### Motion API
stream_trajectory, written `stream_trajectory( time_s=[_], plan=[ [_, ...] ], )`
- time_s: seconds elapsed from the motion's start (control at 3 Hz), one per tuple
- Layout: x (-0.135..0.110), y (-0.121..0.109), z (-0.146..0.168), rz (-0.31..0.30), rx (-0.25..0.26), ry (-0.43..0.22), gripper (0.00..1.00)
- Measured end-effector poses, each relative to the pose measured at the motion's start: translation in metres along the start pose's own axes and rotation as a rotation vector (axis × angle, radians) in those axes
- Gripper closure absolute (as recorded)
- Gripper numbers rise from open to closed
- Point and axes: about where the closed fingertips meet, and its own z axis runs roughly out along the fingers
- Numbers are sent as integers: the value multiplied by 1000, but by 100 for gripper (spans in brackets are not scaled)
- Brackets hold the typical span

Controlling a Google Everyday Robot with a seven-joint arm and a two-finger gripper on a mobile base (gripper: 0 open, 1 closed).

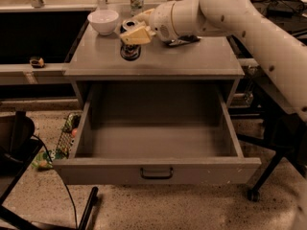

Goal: Pick pepsi can from top drawer and place on counter

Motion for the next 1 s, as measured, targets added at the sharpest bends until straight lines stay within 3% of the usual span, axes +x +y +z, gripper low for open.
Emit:
stream_trajectory(
  time_s=[0.67,1.0],
  plan=[
    [18,-63,31,140,-7,52,100],
    [30,-77,46,193,-26,74,82]
  ],
)
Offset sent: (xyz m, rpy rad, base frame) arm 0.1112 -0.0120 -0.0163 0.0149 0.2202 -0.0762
